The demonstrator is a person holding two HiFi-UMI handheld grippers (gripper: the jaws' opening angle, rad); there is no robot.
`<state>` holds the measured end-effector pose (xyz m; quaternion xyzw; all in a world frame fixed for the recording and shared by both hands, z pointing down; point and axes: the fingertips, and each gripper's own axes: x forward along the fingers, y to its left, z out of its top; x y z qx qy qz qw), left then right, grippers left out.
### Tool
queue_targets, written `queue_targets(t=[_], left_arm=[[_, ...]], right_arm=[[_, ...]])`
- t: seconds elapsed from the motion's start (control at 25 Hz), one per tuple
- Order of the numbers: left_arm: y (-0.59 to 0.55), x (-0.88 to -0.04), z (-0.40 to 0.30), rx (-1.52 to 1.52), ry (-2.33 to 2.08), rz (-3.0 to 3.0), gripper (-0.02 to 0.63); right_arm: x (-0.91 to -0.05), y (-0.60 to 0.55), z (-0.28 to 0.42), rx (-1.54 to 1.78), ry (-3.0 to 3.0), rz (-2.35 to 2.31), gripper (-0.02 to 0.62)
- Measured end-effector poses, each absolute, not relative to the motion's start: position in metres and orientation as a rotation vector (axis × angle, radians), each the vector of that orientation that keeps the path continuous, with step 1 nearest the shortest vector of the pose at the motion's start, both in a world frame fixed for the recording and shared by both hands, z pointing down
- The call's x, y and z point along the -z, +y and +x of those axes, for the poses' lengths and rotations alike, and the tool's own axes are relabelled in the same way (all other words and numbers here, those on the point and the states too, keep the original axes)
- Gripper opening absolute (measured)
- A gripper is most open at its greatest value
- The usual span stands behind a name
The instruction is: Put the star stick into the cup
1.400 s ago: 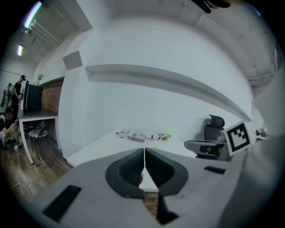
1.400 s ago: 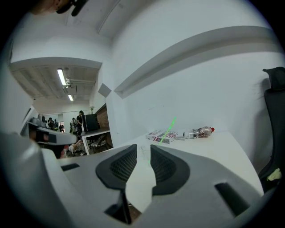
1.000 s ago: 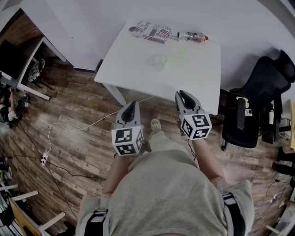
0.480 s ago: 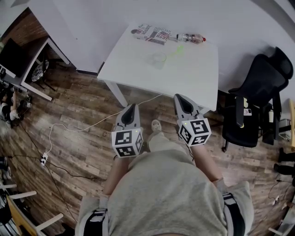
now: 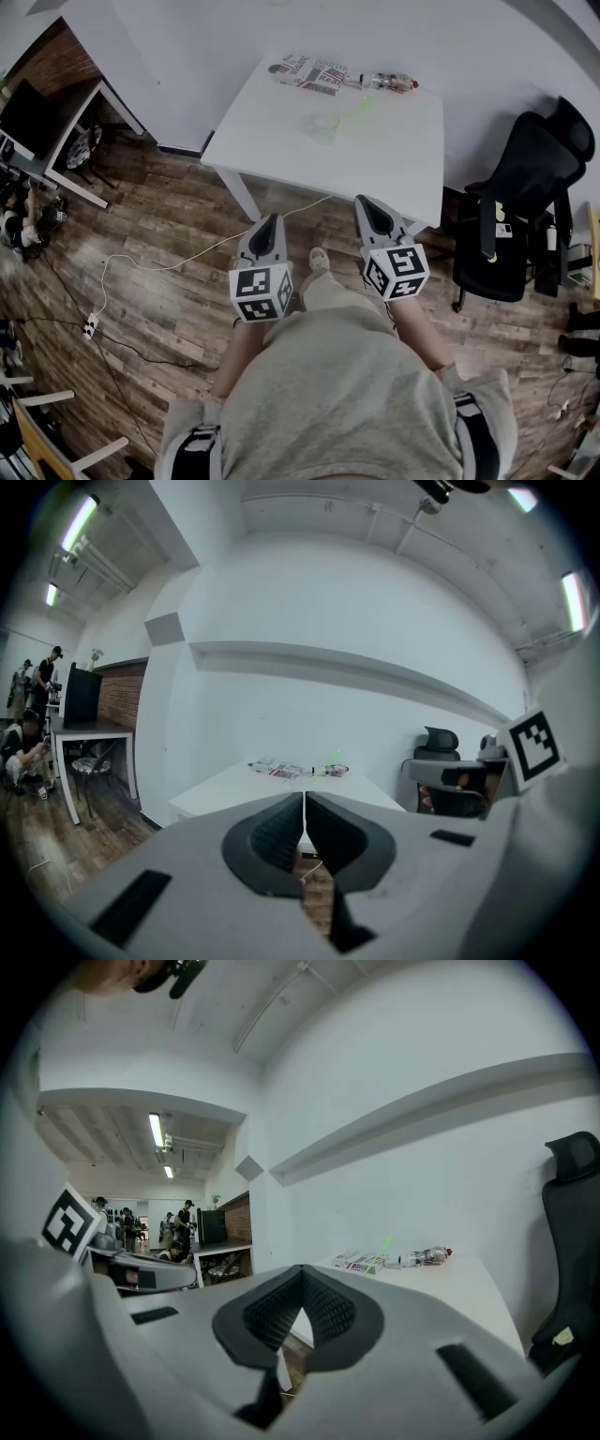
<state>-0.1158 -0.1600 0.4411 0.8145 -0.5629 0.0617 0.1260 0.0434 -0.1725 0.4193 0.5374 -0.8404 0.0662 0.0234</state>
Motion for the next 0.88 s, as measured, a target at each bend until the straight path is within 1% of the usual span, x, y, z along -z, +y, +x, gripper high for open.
queue_targets(t=[0.88], left_arm=[[-0.170,-0.447,-0.108,-0.202,-1.623,2.379,0.008]], right_arm=[[-0.420,-0.182,0.047,-0.212,-2.614,1.667,-0.003]])
